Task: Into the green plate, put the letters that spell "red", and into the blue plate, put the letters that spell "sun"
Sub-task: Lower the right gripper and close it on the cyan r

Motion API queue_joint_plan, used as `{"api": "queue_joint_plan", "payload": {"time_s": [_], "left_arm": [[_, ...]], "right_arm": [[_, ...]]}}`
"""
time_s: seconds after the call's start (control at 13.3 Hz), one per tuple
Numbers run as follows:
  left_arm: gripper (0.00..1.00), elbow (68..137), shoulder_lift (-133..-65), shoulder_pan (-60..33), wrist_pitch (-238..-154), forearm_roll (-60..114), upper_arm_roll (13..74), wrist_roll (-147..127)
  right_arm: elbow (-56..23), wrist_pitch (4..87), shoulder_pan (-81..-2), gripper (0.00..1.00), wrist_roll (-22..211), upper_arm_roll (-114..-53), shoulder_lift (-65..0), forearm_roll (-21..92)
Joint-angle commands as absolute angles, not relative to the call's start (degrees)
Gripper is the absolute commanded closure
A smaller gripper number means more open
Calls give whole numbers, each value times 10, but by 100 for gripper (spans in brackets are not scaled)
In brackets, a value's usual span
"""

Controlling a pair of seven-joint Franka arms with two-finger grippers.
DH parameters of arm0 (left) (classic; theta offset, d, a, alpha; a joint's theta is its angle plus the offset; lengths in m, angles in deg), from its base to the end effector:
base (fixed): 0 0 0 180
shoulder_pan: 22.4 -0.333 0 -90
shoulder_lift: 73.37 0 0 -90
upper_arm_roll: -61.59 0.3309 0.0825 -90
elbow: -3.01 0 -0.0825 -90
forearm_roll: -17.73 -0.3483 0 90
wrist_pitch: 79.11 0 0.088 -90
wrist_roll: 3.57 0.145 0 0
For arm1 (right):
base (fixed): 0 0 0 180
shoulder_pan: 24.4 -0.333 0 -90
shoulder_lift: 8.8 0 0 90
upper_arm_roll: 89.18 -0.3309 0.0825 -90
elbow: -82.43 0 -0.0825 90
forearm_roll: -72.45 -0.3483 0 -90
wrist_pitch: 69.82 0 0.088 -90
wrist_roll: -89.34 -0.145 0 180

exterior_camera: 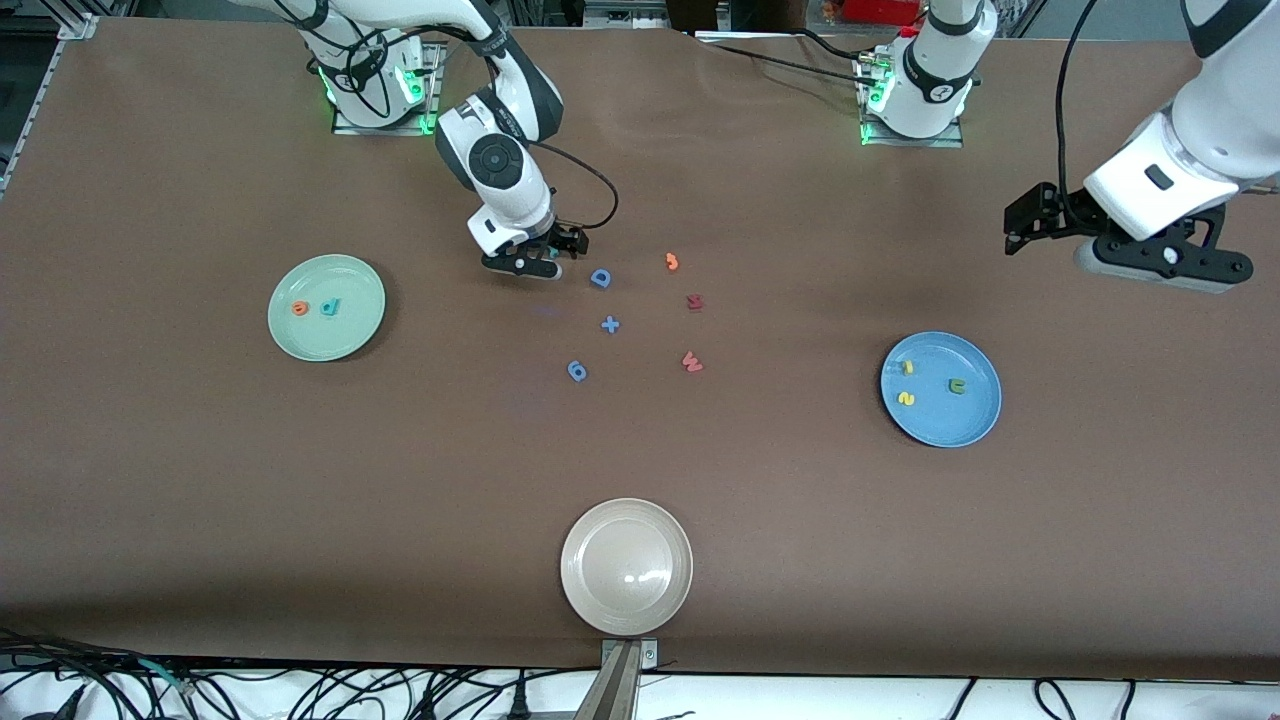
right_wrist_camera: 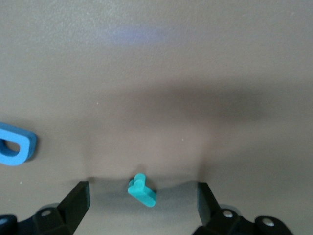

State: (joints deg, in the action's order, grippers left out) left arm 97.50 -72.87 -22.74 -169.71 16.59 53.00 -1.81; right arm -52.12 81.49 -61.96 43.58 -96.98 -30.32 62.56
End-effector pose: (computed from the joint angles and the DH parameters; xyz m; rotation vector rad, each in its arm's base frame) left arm 0.5072 -0.0710 0.5727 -3.1038 0.2730 0.0903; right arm 0.3436 0.3507 0.1755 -3.0924 0.2625 0.2309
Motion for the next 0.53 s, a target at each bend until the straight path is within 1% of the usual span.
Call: {"api": "queue_joint_plan", "payload": {"time_s": [0.0,0.08,0.15,0.23,0.38,0.45], "left_arm": [[0,1000,-711,-217,-1710,152,544,0],[0,993,-714,-221,-1697,153,543,0],[0,985,-723,-223,-1676,161,543,1],[0,968,-734,-223,-1670,170,543,1],[0,961,-739,-223,-1669,171,543,2],[0,961,-740,-223,-1669,171,543,2]], "right_arm": [[-532,824,-621,18,422,-974,-295,627],[-532,824,-621,31,422,-974,-295,626],[-532,823,-621,46,422,-974,-295,626],[-532,823,-621,62,421,-974,-295,626],[-532,823,-621,91,421,-974,-295,626],[-532,823,-621,100,421,-974,-295,626]]}}
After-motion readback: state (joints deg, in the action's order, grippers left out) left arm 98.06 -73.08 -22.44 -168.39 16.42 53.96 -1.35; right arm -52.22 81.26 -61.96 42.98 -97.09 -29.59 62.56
